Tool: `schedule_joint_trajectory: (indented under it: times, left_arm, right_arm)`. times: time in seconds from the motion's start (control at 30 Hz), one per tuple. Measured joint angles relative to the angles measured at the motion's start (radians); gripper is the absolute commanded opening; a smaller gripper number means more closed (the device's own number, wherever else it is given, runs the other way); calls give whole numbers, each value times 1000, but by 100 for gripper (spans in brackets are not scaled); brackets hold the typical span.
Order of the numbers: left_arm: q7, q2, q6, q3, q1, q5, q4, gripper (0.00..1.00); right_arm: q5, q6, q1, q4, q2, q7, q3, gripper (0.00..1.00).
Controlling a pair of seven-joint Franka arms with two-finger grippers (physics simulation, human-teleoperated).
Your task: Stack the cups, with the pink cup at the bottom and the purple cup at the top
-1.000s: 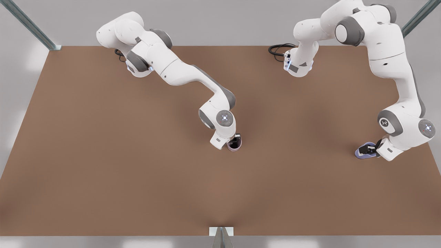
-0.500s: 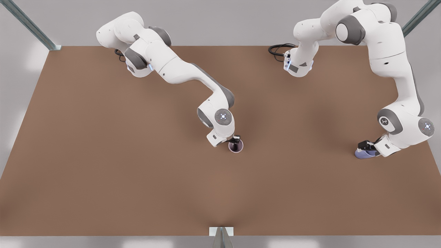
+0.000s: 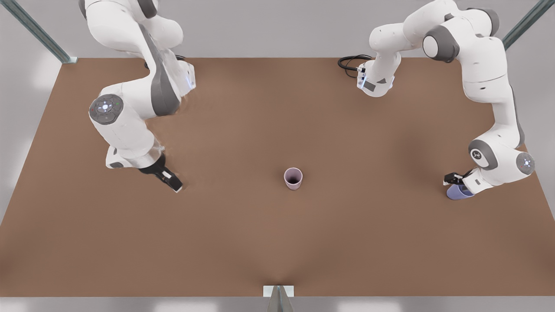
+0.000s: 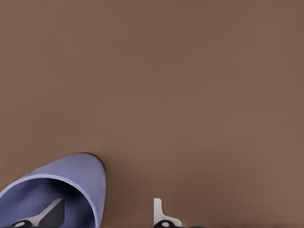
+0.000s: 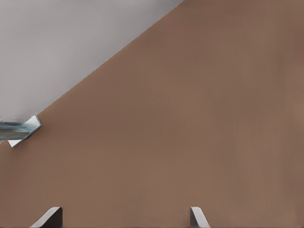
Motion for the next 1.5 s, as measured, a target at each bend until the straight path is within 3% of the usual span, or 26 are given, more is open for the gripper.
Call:
schedule_joint_trajectory:
  times: [0.1,0.17,0.23,0.33,0.53,0.7,0.83,1.07,1.27,1.5]
  left_arm:
    - [7,13,11,0,0,1,1,47]
    - [12,16,19,0,0,1,2,45]
    - [16,17,25,0,0,0,2,43]
    - [22,15,30,0,-1,0,4,34]
    - [27,9,36,2,-2,4,9,21]
    - [18,-60,21,-17,-37,11,12,21]
    - [-10,-143,-21,-20,-160,15,14,21]
    - [-208,-239,-117,-20,-604,18,55,21]
    - [-490,-148,-159,-20,-890,20,198,21]
    - [-801,-26,-176,-20,-1041,53,352,21]
  right_arm:
    - [8,-85,-224,-10,-58,-108,30,100]
    - [4,-145,-242,69,-22,-178,32,100]
    - [6,-205,-191,149,27,-244,-34,100]
    - [11,-262,-159,170,50,-332,-84,100]
    - [22,-301,-172,178,49,-470,-91,100]
    - [25,-291,-166,178,63,-553,-85,100]
    - [26,-282,-175,180,56,-605,-90,100]
    - [28,-275,-175,184,56,-672,-90,100]
    - [32,-271,-174,186,58,-711,-90,100]
    - [32,-267,-175,187,57,-744,-90,100]
